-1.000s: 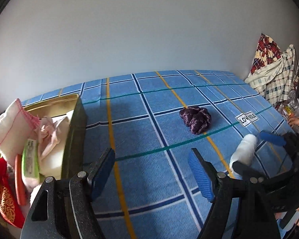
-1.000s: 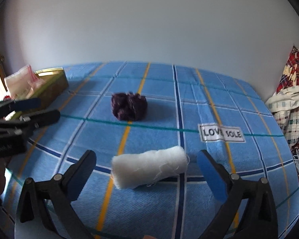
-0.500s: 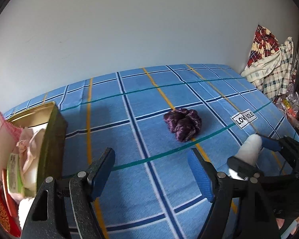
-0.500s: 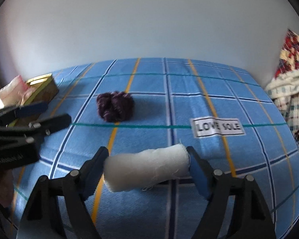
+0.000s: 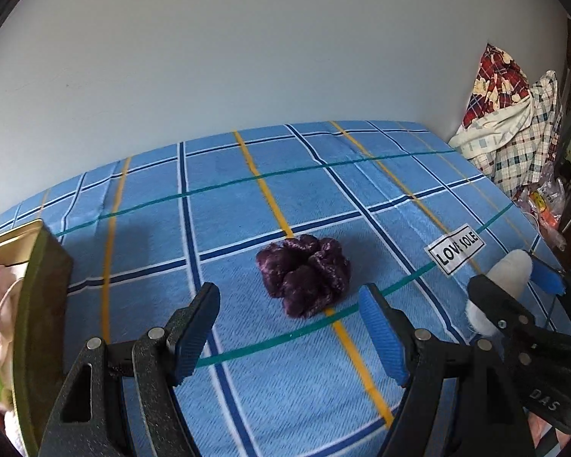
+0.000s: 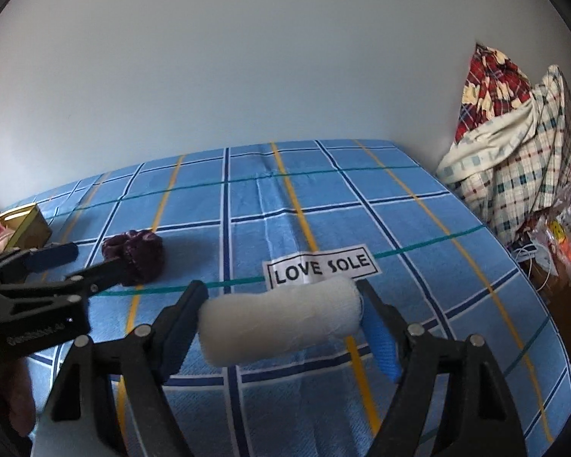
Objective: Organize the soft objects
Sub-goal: 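Grasp the purple scrunchie with the left tool while the right tool holds the white roll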
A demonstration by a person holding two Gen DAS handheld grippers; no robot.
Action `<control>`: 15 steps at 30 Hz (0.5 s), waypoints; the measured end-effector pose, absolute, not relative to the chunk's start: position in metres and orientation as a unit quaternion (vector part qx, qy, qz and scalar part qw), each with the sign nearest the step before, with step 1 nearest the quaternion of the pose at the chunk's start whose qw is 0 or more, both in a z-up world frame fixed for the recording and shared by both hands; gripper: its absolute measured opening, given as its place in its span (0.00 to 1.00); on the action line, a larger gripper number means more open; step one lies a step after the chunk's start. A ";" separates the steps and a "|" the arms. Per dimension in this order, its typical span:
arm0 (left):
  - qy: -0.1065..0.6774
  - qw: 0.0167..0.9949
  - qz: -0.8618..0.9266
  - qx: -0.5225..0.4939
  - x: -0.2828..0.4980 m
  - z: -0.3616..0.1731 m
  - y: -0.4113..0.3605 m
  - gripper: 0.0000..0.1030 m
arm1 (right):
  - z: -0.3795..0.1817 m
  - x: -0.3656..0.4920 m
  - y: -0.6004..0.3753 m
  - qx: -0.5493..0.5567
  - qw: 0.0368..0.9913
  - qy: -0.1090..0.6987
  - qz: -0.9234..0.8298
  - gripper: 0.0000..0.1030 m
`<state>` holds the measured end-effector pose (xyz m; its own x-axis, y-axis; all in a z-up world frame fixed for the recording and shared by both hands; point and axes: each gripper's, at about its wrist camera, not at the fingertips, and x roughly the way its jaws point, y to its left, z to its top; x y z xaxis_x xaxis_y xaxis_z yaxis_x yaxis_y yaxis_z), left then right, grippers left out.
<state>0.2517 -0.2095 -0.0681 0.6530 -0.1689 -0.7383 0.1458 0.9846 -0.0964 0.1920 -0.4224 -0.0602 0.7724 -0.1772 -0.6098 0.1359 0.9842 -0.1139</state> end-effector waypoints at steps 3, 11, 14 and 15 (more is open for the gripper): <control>0.406 0.909 -0.088 -0.015 0.257 -0.069 -0.211 0.75 | -0.060 0.193 -0.423 -0.033 0.941 0.327 -0.085 0.76; 0.412 0.906 -0.095 -0.011 0.269 -0.074 -0.216 0.75 | -0.060 0.192 -0.425 -0.026 0.941 0.327 -0.090 0.76; 0.418 0.904 -0.092 -0.007 0.272 -0.079 -0.216 0.75 | -0.059 0.192 -0.425 -0.029 0.941 0.324 -0.091 0.76; 0.422 0.902 -0.095 -0.012 0.274 -0.080 -0.215 0.75 | -0.059 0.191 -0.424 -0.029 0.941 0.323 -0.092 0.76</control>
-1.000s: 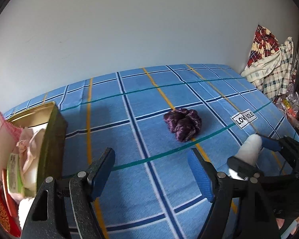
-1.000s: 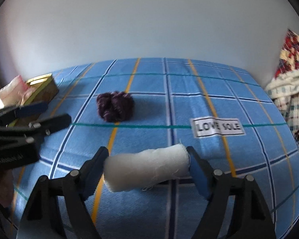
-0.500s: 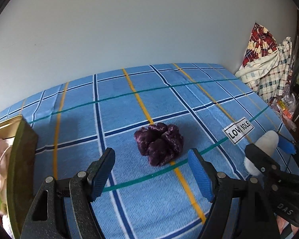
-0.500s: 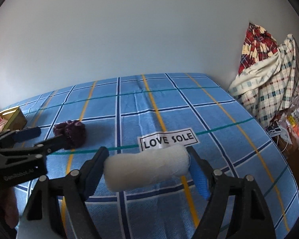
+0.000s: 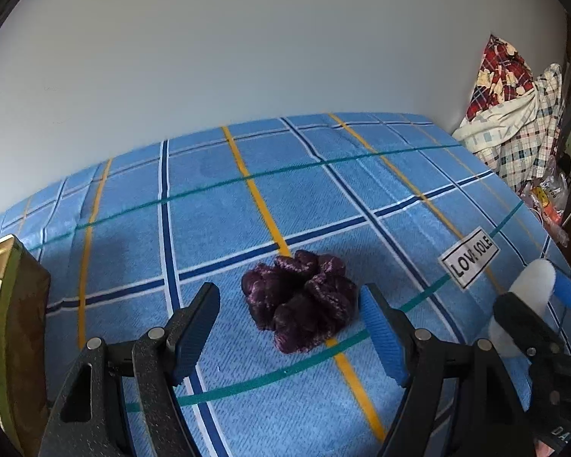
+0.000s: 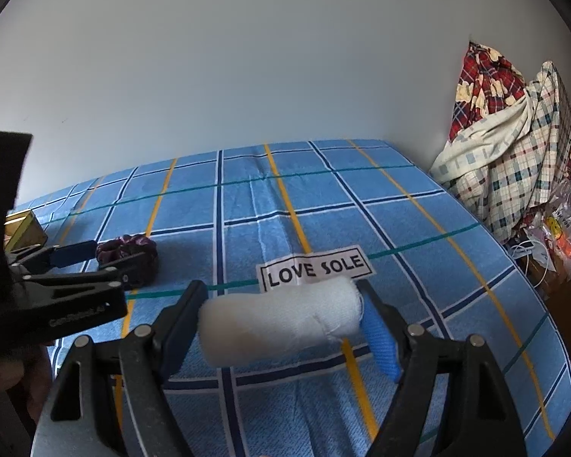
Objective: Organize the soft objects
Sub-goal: 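Grasp the purple scrunchie with the left tool while the right tool holds the white roll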
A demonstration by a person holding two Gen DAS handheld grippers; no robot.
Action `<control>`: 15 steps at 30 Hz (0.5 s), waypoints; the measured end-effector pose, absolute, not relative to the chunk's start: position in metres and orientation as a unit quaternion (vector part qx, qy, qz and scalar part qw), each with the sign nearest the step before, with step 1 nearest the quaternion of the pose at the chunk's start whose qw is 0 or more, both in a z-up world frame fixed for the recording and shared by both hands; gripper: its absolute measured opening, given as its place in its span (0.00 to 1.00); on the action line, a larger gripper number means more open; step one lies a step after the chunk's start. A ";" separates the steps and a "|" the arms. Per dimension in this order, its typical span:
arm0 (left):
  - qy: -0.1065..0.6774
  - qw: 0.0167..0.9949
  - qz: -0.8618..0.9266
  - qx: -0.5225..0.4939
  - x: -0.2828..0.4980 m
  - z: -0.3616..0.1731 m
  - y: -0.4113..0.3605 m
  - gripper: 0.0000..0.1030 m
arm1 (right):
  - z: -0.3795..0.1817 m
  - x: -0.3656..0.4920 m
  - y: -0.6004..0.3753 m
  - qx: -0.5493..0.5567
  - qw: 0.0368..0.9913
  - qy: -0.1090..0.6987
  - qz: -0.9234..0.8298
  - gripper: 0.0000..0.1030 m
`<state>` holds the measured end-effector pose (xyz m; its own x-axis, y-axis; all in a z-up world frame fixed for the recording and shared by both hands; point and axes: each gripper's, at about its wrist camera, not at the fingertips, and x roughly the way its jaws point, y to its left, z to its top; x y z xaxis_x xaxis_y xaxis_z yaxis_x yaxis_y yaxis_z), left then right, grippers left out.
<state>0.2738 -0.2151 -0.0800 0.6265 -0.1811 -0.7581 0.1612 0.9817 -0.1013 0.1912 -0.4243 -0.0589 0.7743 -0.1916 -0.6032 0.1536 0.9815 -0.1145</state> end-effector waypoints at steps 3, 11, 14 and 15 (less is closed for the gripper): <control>0.419 0.903 -0.100 -0.013 0.275 -0.079 -0.214 0.75 | -0.059 0.191 -0.423 -0.033 0.941 0.324 -0.093 0.76; 0.424 0.898 -0.119 -0.007 0.275 -0.082 -0.216 0.46 | -0.058 0.191 -0.421 -0.040 0.941 0.321 -0.099 0.76; 0.421 0.898 -0.123 -0.011 0.273 -0.081 -0.214 0.41 | -0.058 0.190 -0.420 -0.042 0.942 0.318 -0.101 0.76; 0.421 0.899 -0.123 -0.013 0.273 -0.081 -0.213 0.41 | -0.057 0.190 -0.420 -0.042 0.942 0.317 -0.102 0.76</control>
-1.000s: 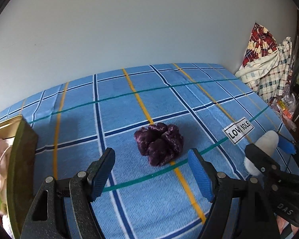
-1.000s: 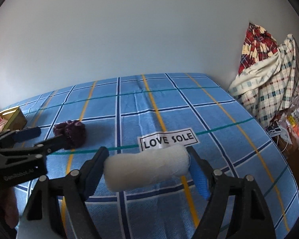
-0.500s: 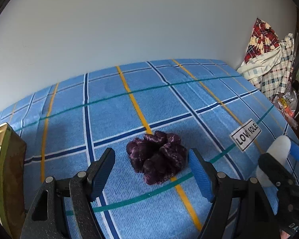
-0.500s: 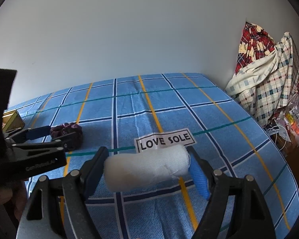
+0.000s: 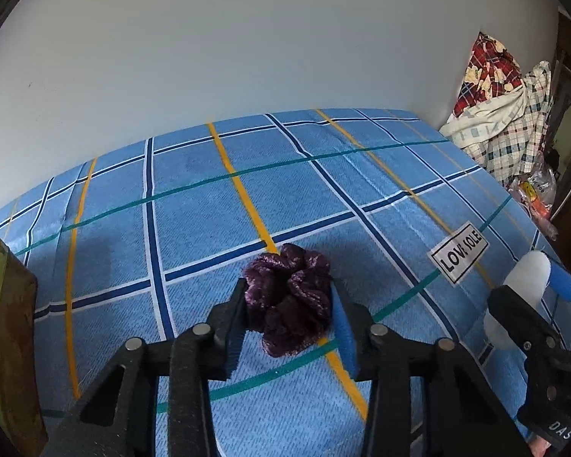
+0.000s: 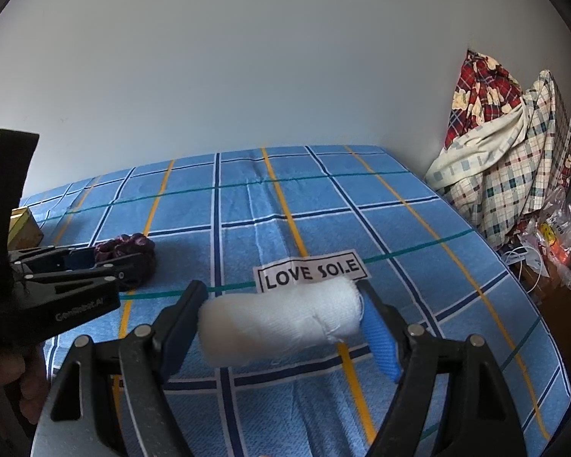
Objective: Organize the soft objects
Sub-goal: 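Grasp the purple scrunchie with the left tool while the right tool holds the white roll, then carry the purple scrunchie with the left tool while the right tool carries the white roll to the tin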
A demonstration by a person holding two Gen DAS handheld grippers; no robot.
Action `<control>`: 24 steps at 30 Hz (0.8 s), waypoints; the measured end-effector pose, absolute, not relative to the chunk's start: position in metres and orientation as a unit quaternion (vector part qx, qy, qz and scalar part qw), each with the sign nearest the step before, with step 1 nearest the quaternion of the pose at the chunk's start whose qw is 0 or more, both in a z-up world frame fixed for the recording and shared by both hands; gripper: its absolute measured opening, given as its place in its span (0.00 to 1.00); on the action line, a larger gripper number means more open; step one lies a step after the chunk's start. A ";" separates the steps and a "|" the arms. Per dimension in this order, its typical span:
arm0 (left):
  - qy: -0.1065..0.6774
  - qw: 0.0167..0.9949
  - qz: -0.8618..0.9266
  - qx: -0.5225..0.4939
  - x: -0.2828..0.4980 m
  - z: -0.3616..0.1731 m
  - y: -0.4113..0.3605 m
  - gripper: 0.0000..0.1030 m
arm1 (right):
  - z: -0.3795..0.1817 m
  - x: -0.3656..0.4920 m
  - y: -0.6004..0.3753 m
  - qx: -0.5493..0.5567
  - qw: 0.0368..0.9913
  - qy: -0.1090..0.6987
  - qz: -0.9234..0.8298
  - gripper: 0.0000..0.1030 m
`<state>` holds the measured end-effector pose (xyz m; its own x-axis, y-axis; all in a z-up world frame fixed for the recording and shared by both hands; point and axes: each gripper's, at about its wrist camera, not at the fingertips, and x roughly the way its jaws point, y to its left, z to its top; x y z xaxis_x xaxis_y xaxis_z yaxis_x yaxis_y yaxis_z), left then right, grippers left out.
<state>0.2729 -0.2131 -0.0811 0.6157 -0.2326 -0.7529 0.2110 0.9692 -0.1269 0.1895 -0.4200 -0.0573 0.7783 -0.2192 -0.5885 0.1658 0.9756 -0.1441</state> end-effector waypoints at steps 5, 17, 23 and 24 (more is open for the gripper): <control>0.402 0.909 -0.114 -0.014 0.265 -0.075 -0.207 0.40 | -0.055 0.186 -0.420 -0.042 0.945 0.307 -0.104 0.76; 0.347 0.934 -0.079 0.019 0.234 -0.063 -0.201 0.40 | -0.048 0.175 -0.405 -0.047 0.959 0.268 -0.081 0.76; 0.337 0.939 -0.065 0.015 0.221 -0.062 -0.194 0.40 | -0.047 0.169 -0.397 -0.041 0.963 0.256 -0.072 0.77; 0.336 0.940 -0.063 0.014 0.219 -0.062 -0.192 0.40 | -0.047 0.168 -0.397 -0.039 0.963 0.255 -0.071 0.77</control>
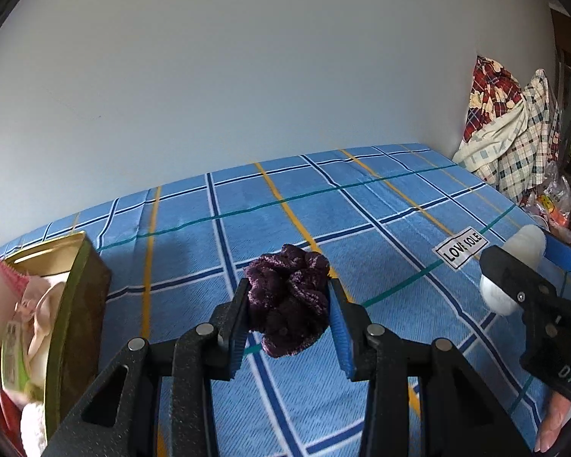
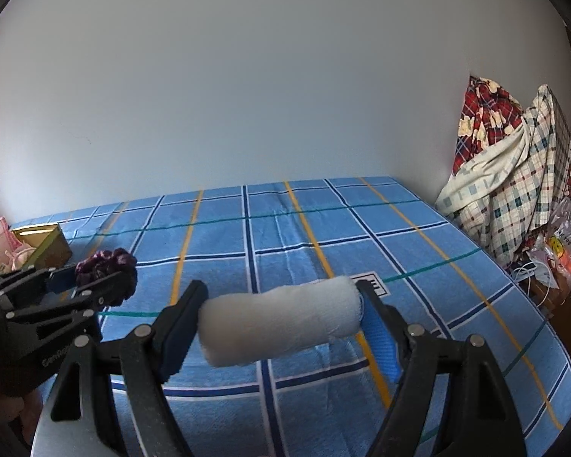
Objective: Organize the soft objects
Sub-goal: 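Carry the purple scrunchie with the left tool while the right tool carries the white roll to the tin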
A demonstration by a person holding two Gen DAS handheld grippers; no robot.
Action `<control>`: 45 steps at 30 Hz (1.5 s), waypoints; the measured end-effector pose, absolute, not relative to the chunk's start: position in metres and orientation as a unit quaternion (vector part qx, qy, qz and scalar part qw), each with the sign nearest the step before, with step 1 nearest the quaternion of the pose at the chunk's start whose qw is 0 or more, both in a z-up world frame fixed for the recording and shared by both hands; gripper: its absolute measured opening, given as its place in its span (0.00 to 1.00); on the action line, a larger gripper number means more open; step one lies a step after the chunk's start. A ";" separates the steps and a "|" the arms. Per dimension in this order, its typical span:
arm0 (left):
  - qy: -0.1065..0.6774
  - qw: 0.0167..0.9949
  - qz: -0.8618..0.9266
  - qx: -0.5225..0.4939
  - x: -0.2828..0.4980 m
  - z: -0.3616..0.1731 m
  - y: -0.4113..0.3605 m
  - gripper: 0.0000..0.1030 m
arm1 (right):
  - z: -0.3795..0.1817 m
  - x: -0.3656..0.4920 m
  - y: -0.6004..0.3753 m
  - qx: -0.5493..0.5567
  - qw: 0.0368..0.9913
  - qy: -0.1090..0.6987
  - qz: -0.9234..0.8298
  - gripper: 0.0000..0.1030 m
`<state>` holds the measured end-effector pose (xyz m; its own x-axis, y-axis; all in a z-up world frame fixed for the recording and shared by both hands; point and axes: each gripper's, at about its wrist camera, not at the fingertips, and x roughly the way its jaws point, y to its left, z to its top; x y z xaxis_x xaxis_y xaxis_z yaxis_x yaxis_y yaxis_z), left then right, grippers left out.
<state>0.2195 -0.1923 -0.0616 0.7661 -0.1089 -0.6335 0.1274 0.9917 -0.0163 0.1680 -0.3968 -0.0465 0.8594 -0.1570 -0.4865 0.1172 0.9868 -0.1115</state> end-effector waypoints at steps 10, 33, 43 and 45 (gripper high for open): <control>0.332 0.942 -0.054 -0.001 0.194 -0.062 -0.177 0.40 | -0.048 0.159 -0.385 -0.035 0.965 0.253 -0.059 0.77; 0.282 0.959 -0.028 -0.017 0.142 -0.052 -0.149 0.40 | -0.047 0.136 -0.350 -0.040 0.972 0.229 -0.026 0.77; 0.261 0.965 -0.018 -0.019 0.124 -0.049 -0.137 0.40 | -0.047 0.128 -0.344 -0.035 0.974 0.223 -0.018 0.77; 0.259 0.966 -0.016 -0.021 0.121 -0.048 -0.133 0.40 | -0.046 0.125 -0.342 -0.035 0.974 0.222 -0.016 0.77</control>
<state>0.1209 -0.1332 -0.0482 0.8658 -0.0424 -0.4986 0.0206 0.9986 -0.0491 0.1254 -0.3416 -0.0464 0.9012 -0.0472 -0.4309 0.0164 0.9970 -0.0750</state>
